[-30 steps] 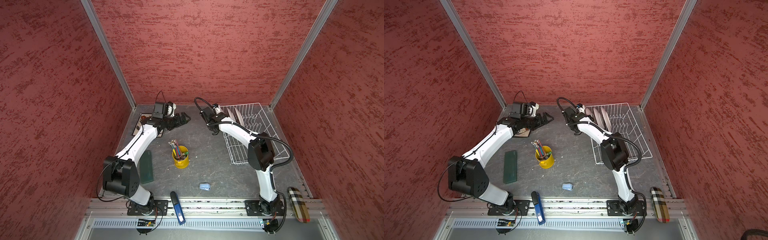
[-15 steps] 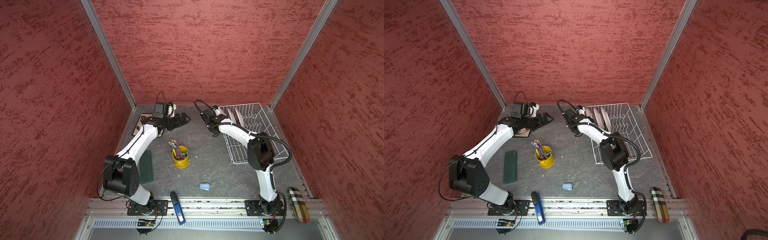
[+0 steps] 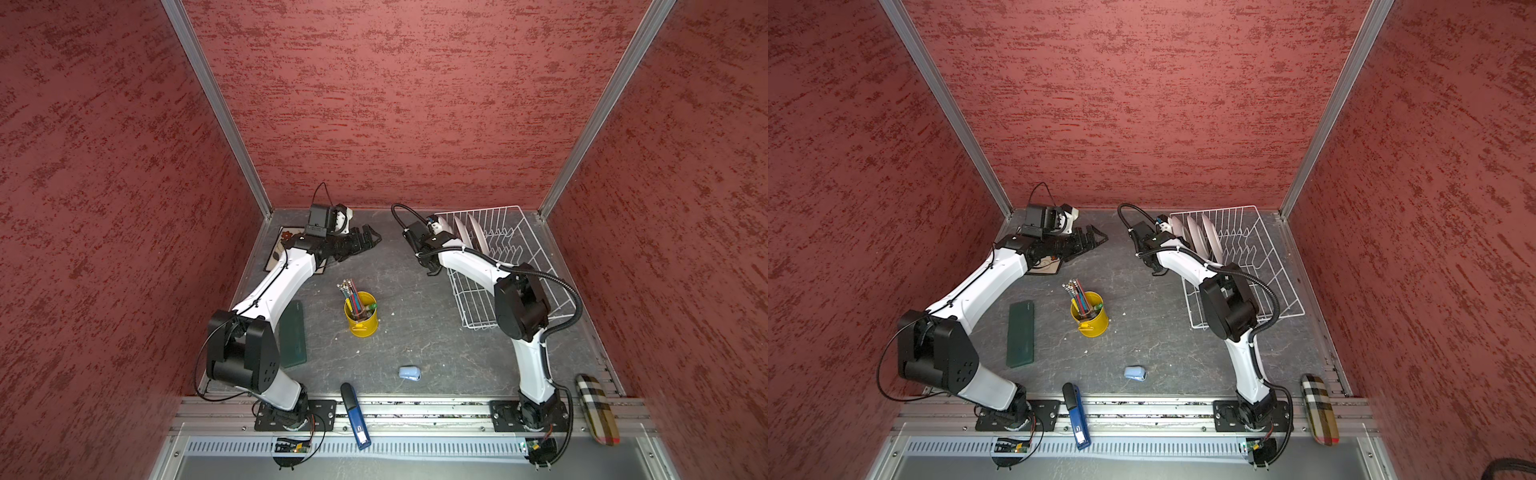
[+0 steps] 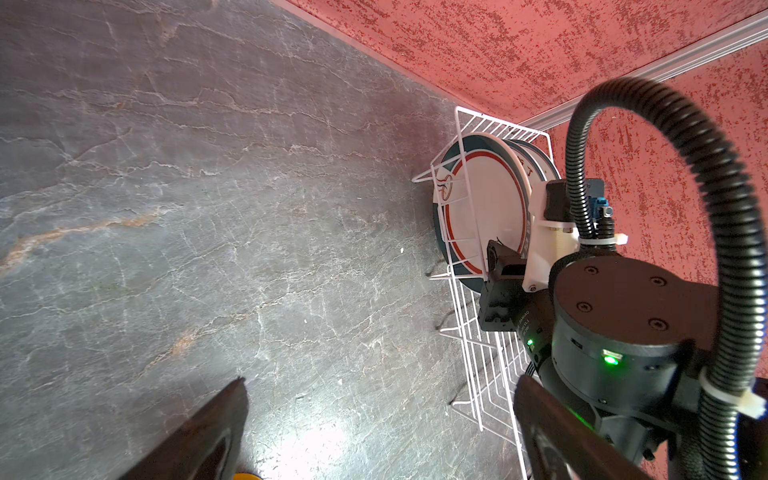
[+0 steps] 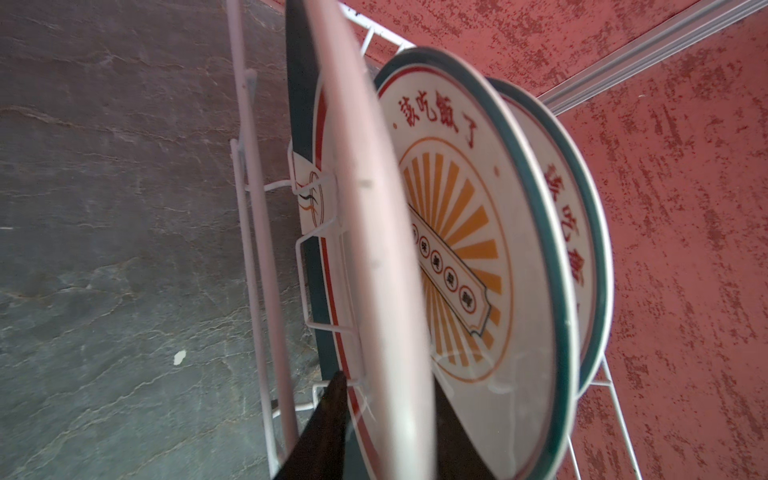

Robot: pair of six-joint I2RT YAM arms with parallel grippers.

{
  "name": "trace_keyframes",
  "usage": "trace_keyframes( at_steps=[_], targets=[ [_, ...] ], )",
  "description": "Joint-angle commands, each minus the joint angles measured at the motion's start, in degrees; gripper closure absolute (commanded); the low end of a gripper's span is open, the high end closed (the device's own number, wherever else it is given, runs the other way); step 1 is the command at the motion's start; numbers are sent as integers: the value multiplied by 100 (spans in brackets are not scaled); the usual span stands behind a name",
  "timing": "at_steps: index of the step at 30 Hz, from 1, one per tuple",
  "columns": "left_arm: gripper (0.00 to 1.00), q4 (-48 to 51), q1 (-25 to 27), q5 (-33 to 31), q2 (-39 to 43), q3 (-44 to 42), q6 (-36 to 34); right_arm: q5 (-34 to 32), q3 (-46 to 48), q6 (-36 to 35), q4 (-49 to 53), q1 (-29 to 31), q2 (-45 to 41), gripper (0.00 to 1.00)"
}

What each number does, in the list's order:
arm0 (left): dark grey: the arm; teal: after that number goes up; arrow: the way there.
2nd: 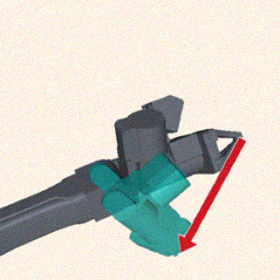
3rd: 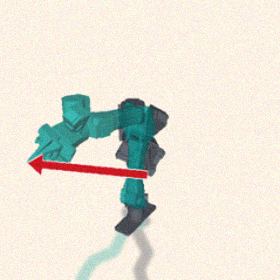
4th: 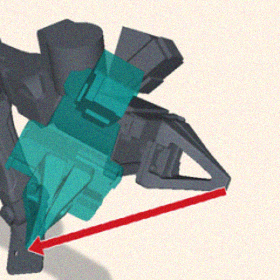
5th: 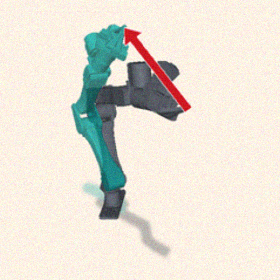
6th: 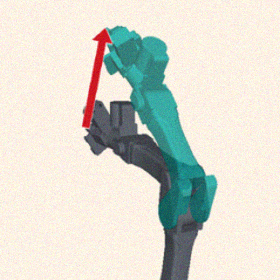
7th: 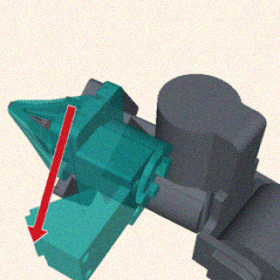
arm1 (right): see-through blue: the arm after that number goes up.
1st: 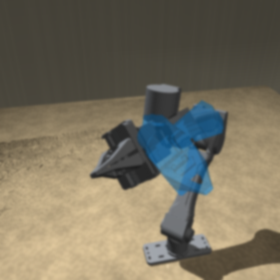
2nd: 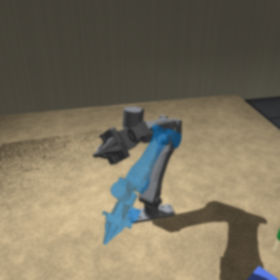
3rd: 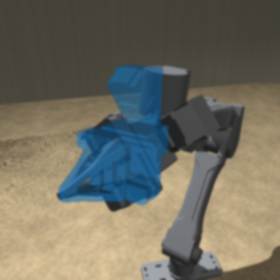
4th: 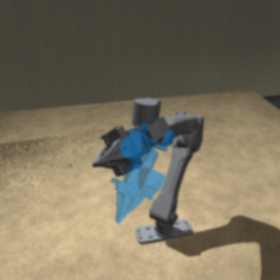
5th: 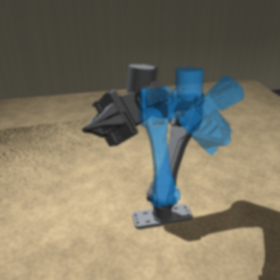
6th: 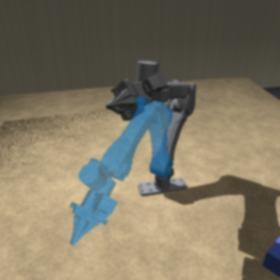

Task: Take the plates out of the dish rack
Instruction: 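Close the right gripper on the rim of the green-rimmed plate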

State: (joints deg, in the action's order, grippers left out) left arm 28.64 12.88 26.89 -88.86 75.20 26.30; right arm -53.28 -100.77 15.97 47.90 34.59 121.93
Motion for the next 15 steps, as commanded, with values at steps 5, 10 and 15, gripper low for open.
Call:
trace_keyframes(
  at_steps=[5,10,15],
  targets=[
    [0,0,39,-29,-55,83,-22,-199,151,-118,-289,-74,-257,72],
    [0,1,39,-34,-53,83,-20,-188,189,-205,-391,-100,-257,73],
    [1,10,39,-35,-36,82,-20,-132,194,-246,-422,-110,-272,76]
  ],
)
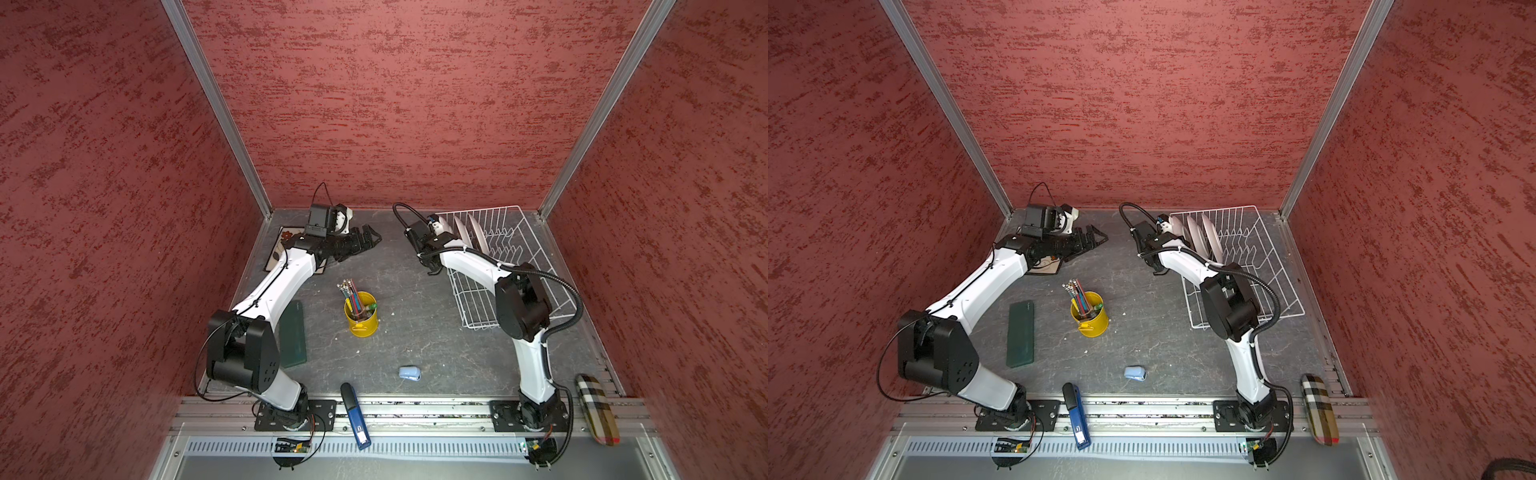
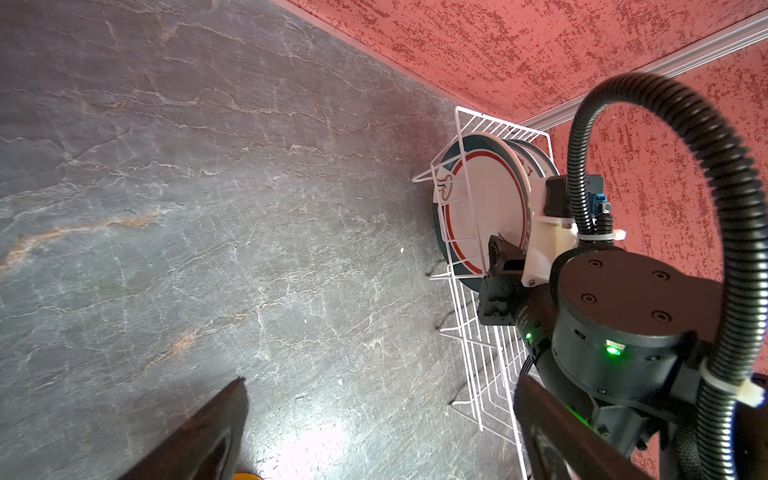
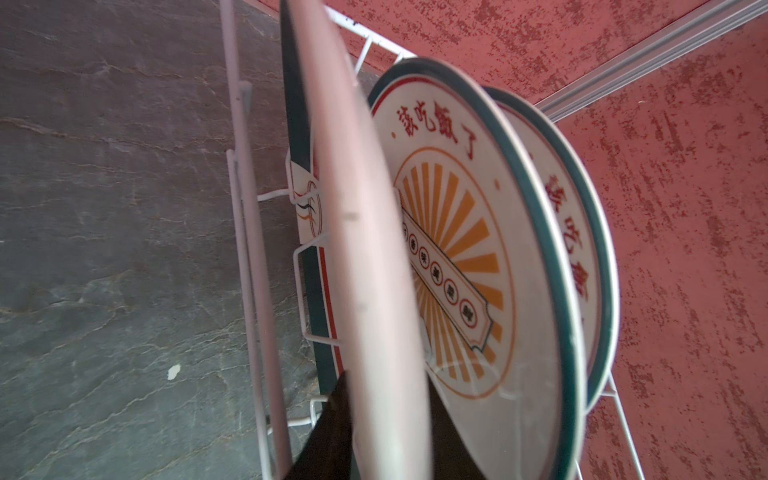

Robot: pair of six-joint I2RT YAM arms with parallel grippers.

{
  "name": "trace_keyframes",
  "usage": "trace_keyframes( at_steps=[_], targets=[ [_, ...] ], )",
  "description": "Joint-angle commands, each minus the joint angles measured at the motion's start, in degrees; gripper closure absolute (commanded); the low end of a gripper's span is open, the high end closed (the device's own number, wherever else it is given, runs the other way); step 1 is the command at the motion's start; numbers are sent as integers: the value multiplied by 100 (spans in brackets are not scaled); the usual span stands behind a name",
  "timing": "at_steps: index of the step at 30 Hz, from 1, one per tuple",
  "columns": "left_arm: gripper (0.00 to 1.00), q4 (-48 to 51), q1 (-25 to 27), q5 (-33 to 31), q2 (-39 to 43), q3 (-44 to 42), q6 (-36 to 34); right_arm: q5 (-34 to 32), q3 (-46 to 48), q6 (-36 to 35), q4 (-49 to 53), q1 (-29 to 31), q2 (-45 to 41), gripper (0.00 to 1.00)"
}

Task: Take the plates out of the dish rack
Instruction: 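Close the right gripper on the rim of the green-rimmed plate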

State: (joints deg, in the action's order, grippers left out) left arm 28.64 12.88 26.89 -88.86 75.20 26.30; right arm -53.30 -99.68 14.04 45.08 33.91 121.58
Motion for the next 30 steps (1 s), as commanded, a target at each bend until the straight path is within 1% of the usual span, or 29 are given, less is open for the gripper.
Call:
trace_keyframes(
  at_steps=[1,12,25,30],
  targets=[
    [0,14,41,-35,-43,83,-19,-113,90,-43,-140,-42,-247,76],
    [0,26,40,-26,-59,83,-27,-157,156,-40,-153,-45,-249,86],
    [1,45,39,-27,-38,74,-36,-228,47,-49,-135,-42,-227,100],
    [0,58,32,-42,-18,65,-42,-329,-7,-24,-96,-41,-193,100]
  ],
)
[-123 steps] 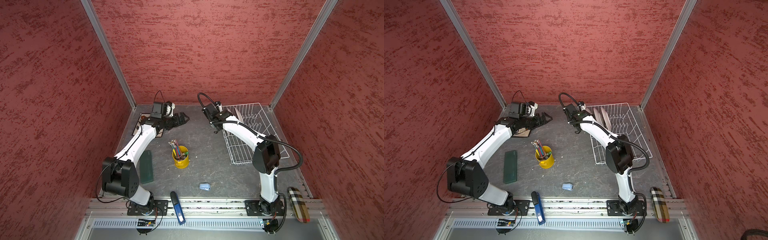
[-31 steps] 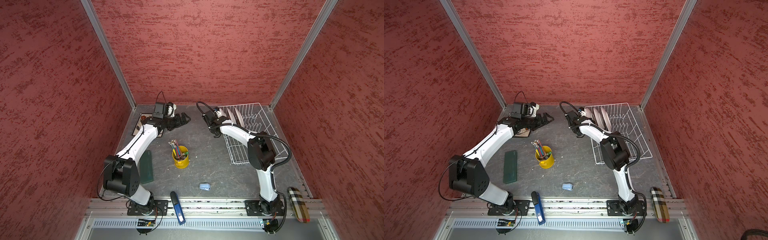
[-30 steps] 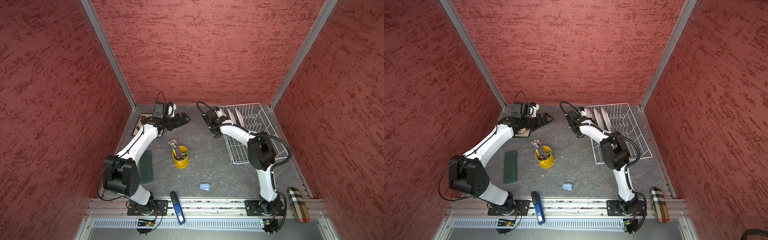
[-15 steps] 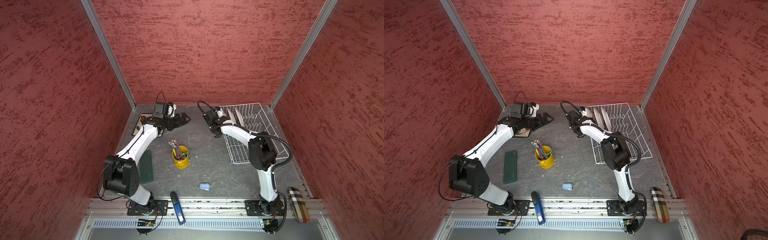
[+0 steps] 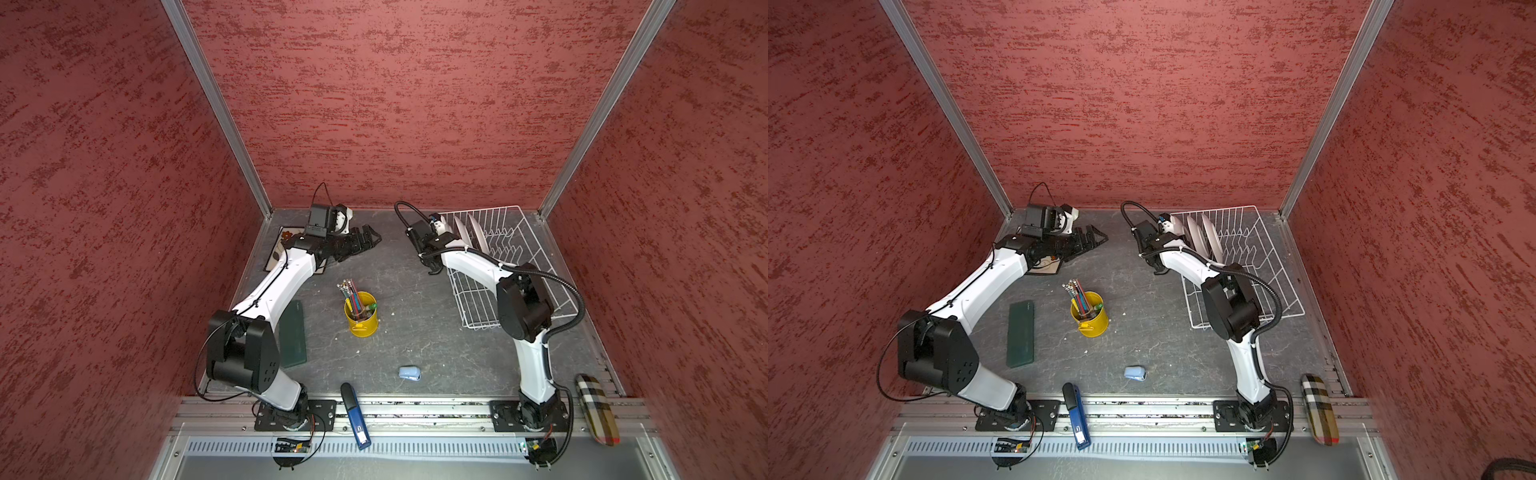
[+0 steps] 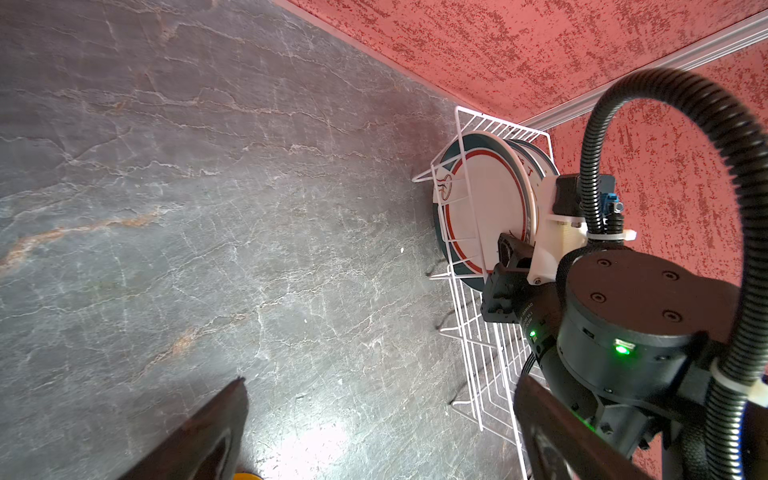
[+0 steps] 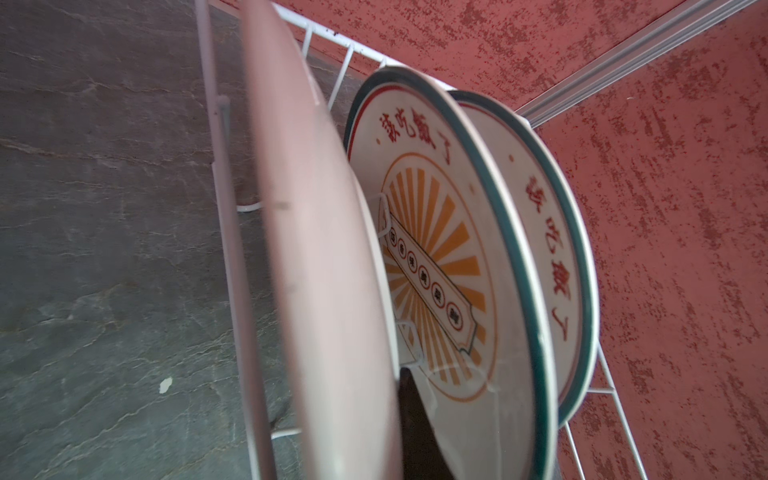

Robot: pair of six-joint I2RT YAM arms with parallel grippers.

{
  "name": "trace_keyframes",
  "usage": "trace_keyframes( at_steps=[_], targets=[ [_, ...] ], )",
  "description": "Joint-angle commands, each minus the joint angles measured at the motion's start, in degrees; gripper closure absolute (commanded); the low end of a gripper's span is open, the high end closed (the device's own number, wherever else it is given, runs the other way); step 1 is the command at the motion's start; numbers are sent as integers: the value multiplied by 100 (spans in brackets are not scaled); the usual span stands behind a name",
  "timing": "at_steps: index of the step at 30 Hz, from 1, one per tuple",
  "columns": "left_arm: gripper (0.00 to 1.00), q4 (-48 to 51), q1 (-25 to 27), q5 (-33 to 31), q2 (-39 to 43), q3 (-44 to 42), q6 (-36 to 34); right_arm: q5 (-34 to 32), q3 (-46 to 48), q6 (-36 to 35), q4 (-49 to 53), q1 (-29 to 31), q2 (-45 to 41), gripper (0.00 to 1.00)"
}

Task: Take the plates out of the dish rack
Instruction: 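Close the right gripper on the rim of the green-rimmed plate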

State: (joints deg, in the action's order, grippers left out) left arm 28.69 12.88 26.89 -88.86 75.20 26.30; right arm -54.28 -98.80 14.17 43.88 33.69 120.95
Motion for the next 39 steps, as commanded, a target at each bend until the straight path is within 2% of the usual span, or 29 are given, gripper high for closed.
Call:
trace_keyframes(
  at_steps=[1,25,39],
  targets=[
    [0,49,30,-44,-11,57,-39,-249,-100,-33,33,-12,-133,100],
    [1,32,30,-25,15,21,-42,-727,-340,-203,-2,120,-309,100],
    [0,40,32,-18,20,30,-41,-995,-499,-42,191,173,-431,100]
  ],
)
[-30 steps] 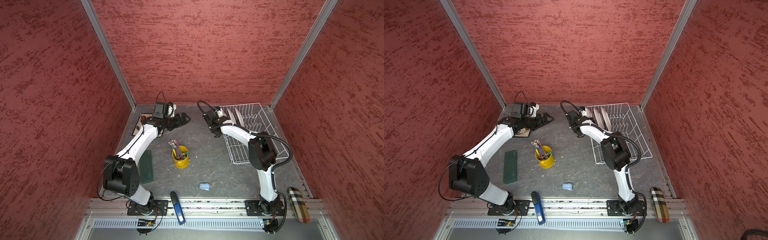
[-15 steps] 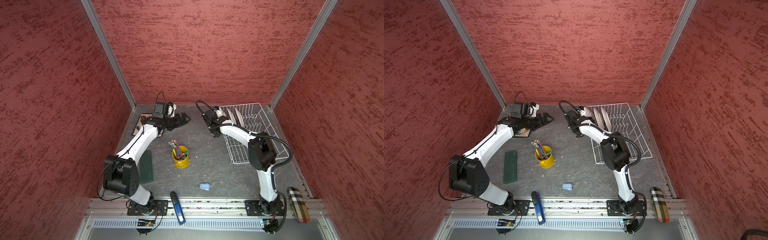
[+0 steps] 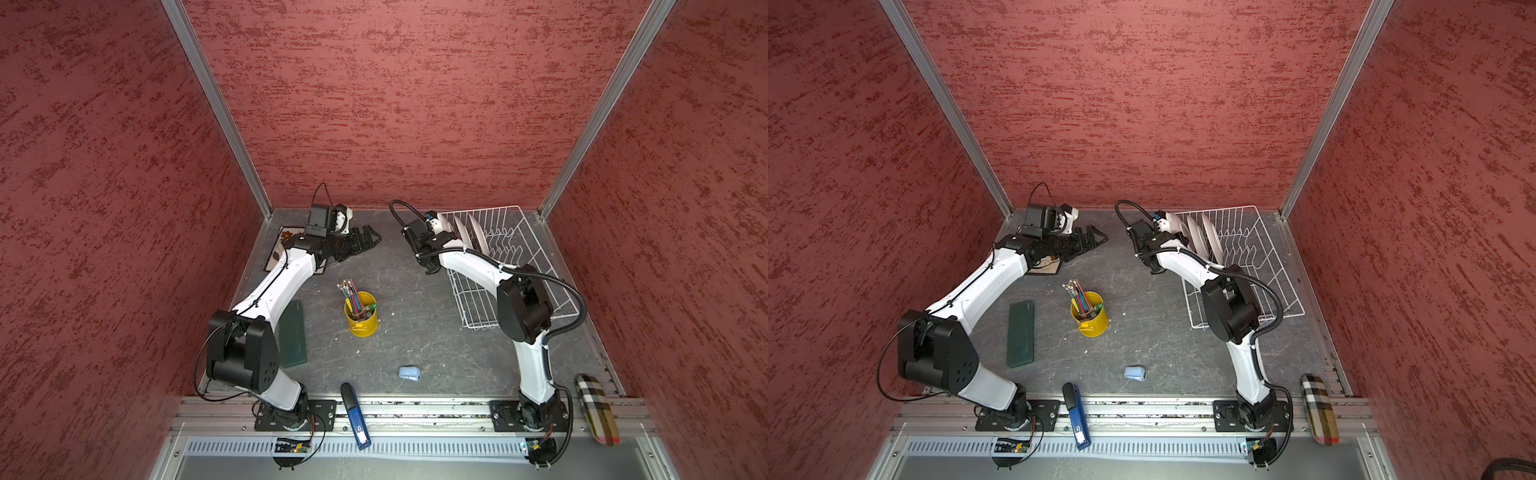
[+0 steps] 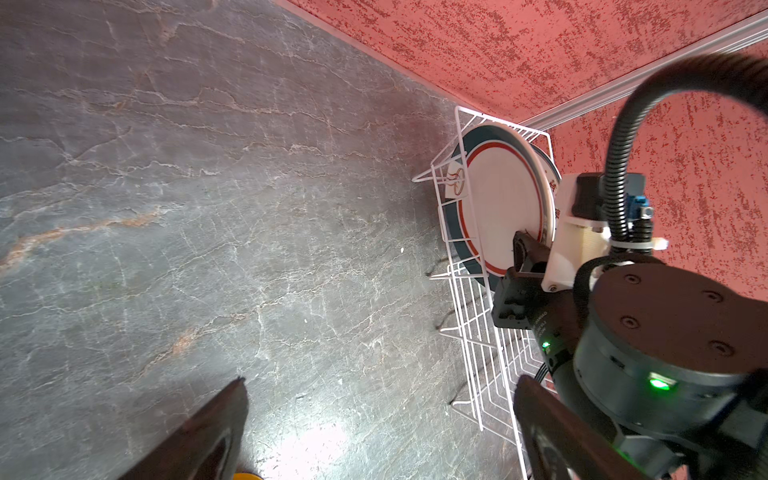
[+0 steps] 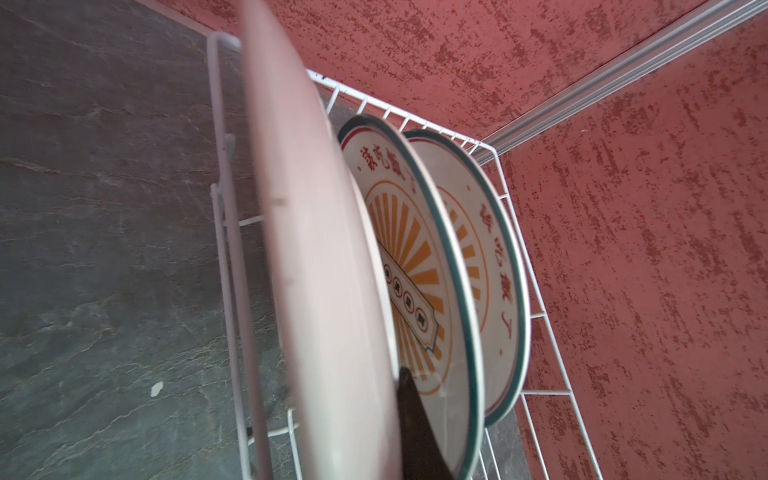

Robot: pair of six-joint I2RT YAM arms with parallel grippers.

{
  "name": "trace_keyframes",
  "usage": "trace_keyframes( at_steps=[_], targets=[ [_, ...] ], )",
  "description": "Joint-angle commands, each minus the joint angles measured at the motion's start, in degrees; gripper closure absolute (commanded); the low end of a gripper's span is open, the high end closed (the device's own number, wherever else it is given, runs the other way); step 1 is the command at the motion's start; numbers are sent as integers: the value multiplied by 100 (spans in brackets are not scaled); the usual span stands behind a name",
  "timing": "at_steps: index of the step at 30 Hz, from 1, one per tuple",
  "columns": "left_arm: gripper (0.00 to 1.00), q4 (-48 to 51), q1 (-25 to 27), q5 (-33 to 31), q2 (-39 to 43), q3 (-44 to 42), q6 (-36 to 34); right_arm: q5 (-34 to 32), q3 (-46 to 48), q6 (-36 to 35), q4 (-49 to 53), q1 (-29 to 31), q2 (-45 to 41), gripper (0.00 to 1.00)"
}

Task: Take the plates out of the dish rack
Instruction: 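Close the right gripper on the rim of the green-rimmed plate, then lift the green-rimmed plate up out of the rack with the right gripper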

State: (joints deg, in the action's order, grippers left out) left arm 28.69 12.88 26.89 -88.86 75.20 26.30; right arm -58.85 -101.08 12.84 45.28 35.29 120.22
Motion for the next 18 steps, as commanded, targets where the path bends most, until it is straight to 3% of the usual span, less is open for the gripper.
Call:
trace_keyframes(
  at_steps=[1,18],
  targets=[
    [0,41,30,-19,24,30,-30,-568,-274,107,43,22,-379,100],
    [1,51,40,-26,1,39,-22,-994,-526,-254,-89,198,-491,100]
  ],
)
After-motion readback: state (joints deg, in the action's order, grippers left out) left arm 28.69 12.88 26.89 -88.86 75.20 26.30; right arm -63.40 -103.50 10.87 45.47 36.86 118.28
